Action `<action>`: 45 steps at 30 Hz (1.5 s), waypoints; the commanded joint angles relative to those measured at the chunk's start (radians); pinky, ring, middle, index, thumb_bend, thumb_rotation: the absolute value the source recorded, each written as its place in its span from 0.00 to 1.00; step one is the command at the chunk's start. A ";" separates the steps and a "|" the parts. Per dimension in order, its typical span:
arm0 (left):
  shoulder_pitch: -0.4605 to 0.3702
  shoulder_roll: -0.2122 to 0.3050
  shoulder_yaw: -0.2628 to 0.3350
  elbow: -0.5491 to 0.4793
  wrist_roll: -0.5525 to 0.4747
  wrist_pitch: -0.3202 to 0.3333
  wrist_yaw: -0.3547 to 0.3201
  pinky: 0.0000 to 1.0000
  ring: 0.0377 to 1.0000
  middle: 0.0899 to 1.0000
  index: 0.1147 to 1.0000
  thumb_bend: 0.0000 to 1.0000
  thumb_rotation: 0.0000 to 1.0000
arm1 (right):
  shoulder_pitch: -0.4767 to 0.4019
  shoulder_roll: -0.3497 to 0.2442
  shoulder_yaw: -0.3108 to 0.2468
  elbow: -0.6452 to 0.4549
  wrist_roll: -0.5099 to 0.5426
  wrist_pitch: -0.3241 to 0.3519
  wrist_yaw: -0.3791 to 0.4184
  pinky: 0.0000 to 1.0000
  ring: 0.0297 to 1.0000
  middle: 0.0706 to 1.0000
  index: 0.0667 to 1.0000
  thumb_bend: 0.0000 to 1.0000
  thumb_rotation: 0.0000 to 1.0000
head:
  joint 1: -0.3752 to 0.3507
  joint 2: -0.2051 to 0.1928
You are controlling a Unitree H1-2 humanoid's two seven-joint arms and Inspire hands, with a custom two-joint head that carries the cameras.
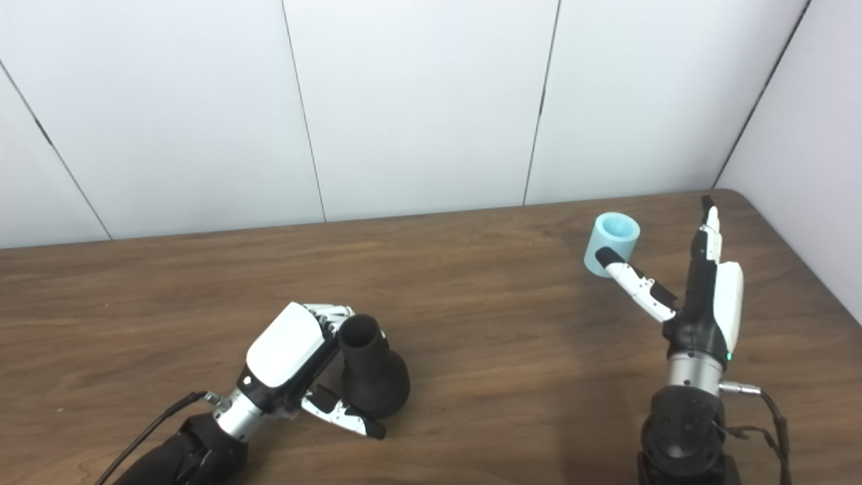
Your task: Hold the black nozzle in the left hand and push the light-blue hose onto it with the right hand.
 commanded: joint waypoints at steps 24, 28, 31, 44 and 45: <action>0.118 0.006 -0.130 0.364 0.003 -0.017 0.140 0.45 0.55 0.53 0.42 0.51 0.05 | -0.105 -0.067 -0.001 0.129 0.094 -0.001 0.007 0.95 1.00 1.00 1.00 0.93 0.55 | 0.012 0.002; 0.114 0.013 -0.141 0.372 0.014 -0.017 0.131 0.45 0.55 0.54 0.43 0.51 0.05 | -0.112 -0.064 -0.002 0.141 0.118 -0.007 0.013 0.95 1.00 1.00 1.00 0.94 0.54 | 0.010 0.000; 0.113 0.012 -0.142 0.385 0.026 -0.017 0.141 0.44 0.55 0.53 0.42 0.51 0.05 | -0.116 -0.066 0.000 0.154 0.109 0.001 0.005 0.93 1.00 1.00 1.00 0.94 0.55 | 0.004 -0.001; 0.121 0.017 -0.146 0.369 0.008 -0.017 0.119 0.46 0.55 0.53 0.42 0.51 0.05 | -0.215 -0.122 0.011 0.336 0.097 0.040 0.000 0.82 0.95 1.00 1.00 0.97 0.49 | -0.027 -0.009; 0.120 0.018 -0.150 0.370 0.008 -0.017 0.122 0.47 0.55 0.53 0.42 0.51 0.05 | -0.229 -0.125 0.008 0.355 0.108 0.039 0.000 0.82 0.94 1.00 1.00 0.95 0.47 | -0.030 -0.008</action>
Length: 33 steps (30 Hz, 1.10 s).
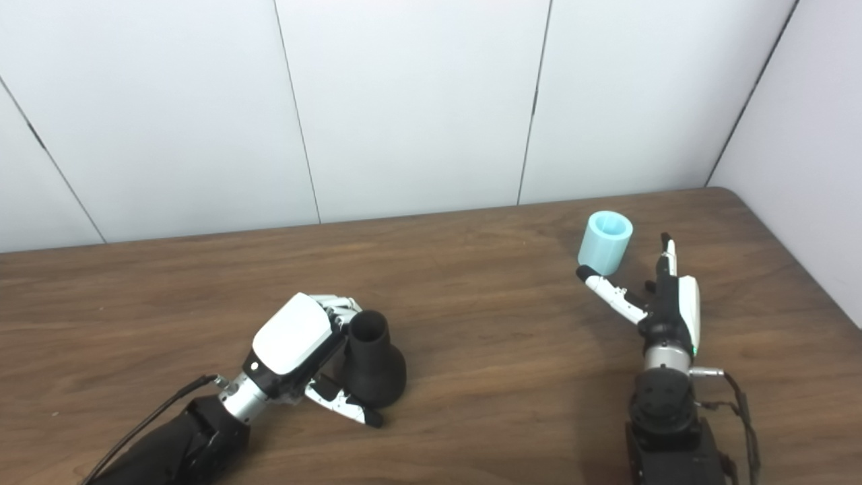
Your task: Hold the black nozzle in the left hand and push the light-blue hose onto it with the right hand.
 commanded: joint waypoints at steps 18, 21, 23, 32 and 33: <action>0.224 0.049 -0.118 0.184 -0.072 -0.017 0.068 0.45 0.54 0.51 0.42 0.51 0.05 | -0.254 -0.120 0.022 0.311 0.051 -0.098 -0.057 0.39 0.54 0.61 0.98 0.98 0.37 | -0.019 0.002; 0.222 0.049 -0.123 0.186 -0.072 -0.017 0.073 0.45 0.53 0.50 0.42 0.51 0.05 | -0.267 -0.128 0.039 0.337 0.052 -0.106 -0.057 0.42 0.58 0.64 0.98 1.00 0.37 | -0.019 0.002; 0.222 0.049 -0.123 0.184 -0.073 -0.017 0.071 0.45 0.53 0.50 0.42 0.51 0.05 | -0.273 -0.133 0.058 0.345 0.037 -0.091 -0.059 0.44 0.61 0.68 0.96 0.99 0.37 | -0.019 0.002; 0.225 0.051 -0.125 0.178 -0.071 -0.017 0.071 0.45 0.53 0.50 0.42 0.51 0.05 | -0.254 -0.161 0.144 0.352 0.017 -0.091 -0.003 0.77 0.88 0.92 0.97 0.97 0.40 | -0.017 0.003; 0.224 0.050 -0.125 0.181 -0.070 -0.017 0.073 0.45 0.53 0.50 0.42 0.51 0.05 | -0.249 -0.161 0.151 0.345 0.020 -0.091 0.002 0.78 0.89 0.93 0.96 0.99 0.40 | -0.015 0.001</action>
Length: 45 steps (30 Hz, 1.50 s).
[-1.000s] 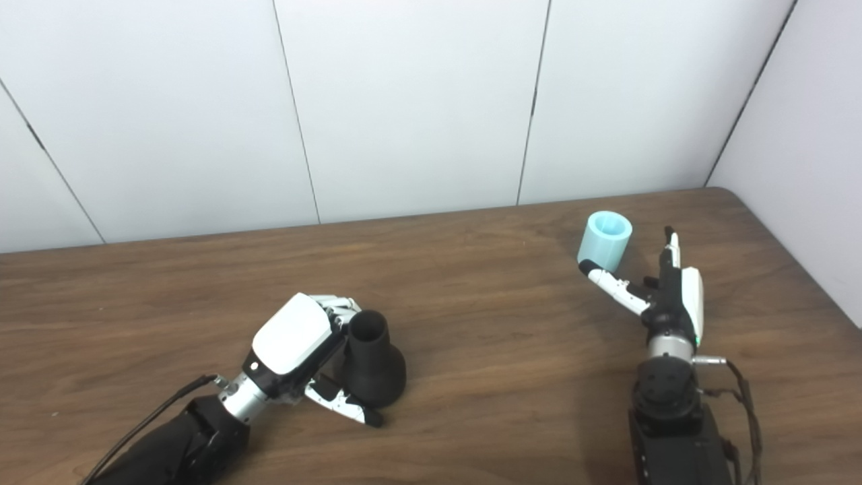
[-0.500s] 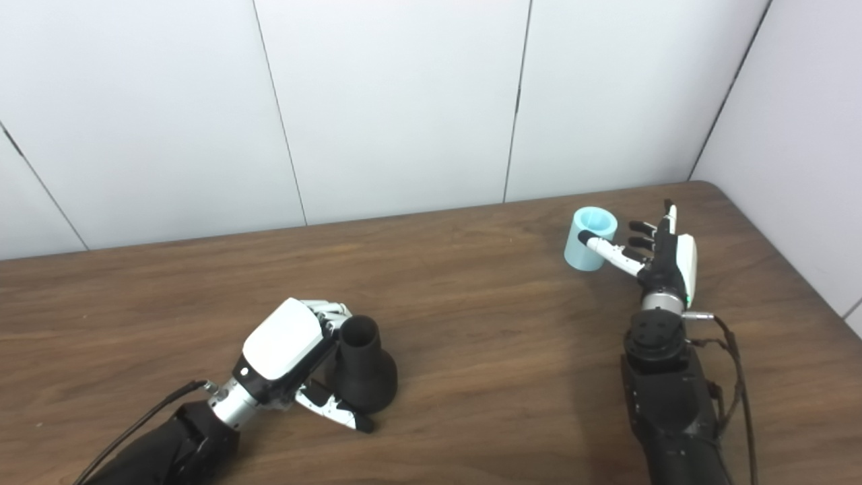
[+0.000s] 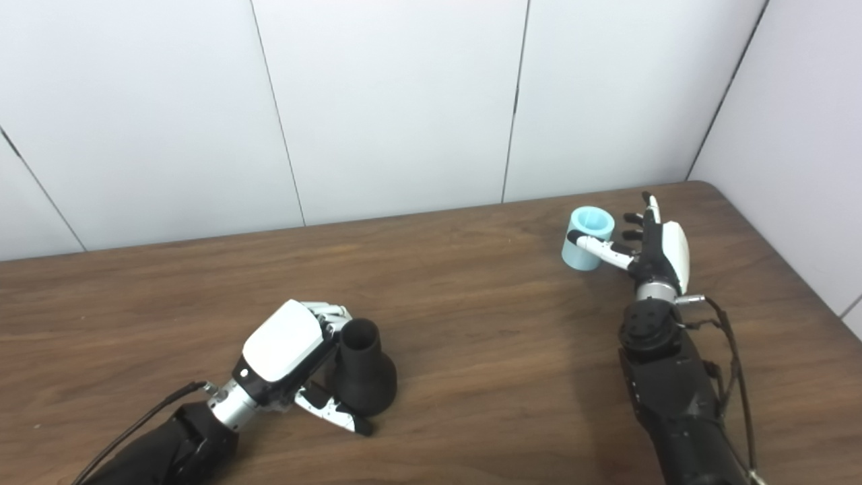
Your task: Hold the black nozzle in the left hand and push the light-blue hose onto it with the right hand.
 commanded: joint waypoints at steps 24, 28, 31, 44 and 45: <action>0.248 0.027 -0.064 0.157 -0.057 -0.017 0.049 0.46 0.54 0.50 0.42 0.51 0.05 | -0.036 -0.075 0.243 -0.026 -0.059 0.030 0.187 0.85 0.92 0.94 0.90 1.00 0.54 | 0.017 0.001; 0.249 0.025 -0.062 0.157 -0.053 -0.017 0.052 0.46 0.54 0.50 0.42 0.51 0.05 | -0.035 -0.074 0.244 -0.025 -0.037 0.026 0.212 0.82 0.90 0.92 0.89 1.00 0.56 | 0.017 0.000; 0.249 0.022 -0.061 0.160 -0.050 -0.017 0.058 0.46 0.53 0.50 0.42 0.51 0.05 | -0.035 -0.067 0.237 -0.030 -0.032 0.033 0.204 0.39 0.50 0.53 0.87 1.00 0.57 | 0.017 0.000; 0.253 0.027 -0.058 0.157 -0.046 -0.017 0.047 0.46 0.54 0.50 0.42 0.51 0.05 | -0.020 -0.042 0.188 -0.047 0.023 0.007 0.183 0.34 0.44 0.52 0.71 0.96 0.45 | 0.014 0.002; 0.253 0.027 -0.059 0.157 -0.048 -0.017 0.047 0.46 0.54 0.50 0.42 0.51 0.05 | -0.019 -0.041 0.186 -0.048 0.020 0.003 0.177 0.39 0.51 0.56 0.68 0.93 0.42 | 0.014 0.003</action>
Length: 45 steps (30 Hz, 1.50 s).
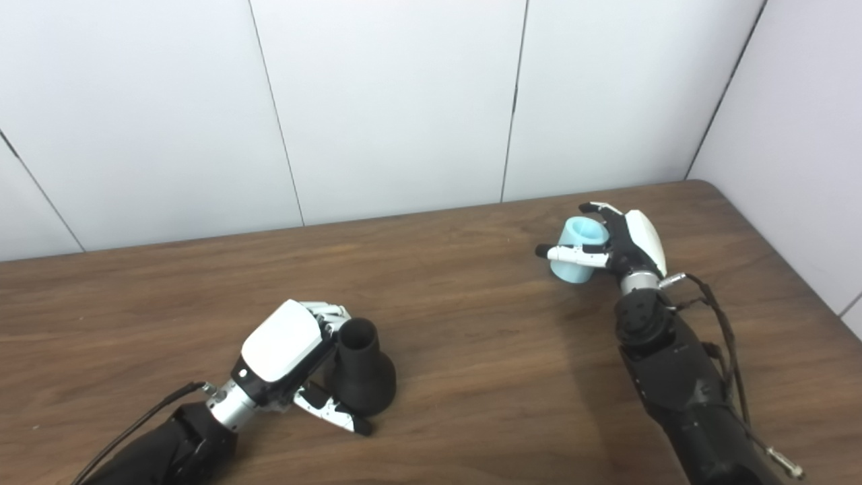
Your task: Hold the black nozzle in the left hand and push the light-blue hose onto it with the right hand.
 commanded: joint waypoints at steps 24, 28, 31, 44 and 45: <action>0.247 0.027 -0.063 0.163 -0.056 -0.017 0.039 0.47 0.54 0.50 0.42 0.51 0.05 | 0.007 0.041 0.016 -0.083 -0.001 -0.040 0.044 0.08 0.11 0.43 0.45 0.53 0.00 | -0.008 -0.001; 0.244 0.024 -0.064 0.168 -0.041 -0.017 0.041 0.47 0.54 0.50 0.42 0.51 0.05 | 0.017 0.034 0.025 -0.123 -0.009 -0.043 0.057 0.10 0.13 0.43 0.45 0.53 0.00 | -0.008 0.001; 0.245 0.018 -0.059 0.170 -0.044 -0.017 0.036 0.46 0.54 0.50 0.42 0.52 0.05 | 0.029 0.026 0.034 -0.175 -0.009 -0.064 0.077 0.14 0.20 0.42 0.47 0.52 0.00 | 0.001 0.002; 0.241 0.004 -0.049 0.176 -0.048 -0.017 0.005 0.45 0.54 0.51 0.42 0.51 0.05 | 0.078 0.030 0.060 -0.465 -0.060 -0.130 0.106 0.23 0.29 0.42 0.49 0.52 0.00 | 0.027 0.001; 0.240 0.003 -0.048 0.177 -0.046 -0.017 0.005 0.45 0.54 0.51 0.42 0.51 0.05 | 0.079 0.032 0.062 -0.493 -0.060 -0.123 0.114 0.27 0.32 0.42 0.49 0.52 0.00 | 0.027 0.001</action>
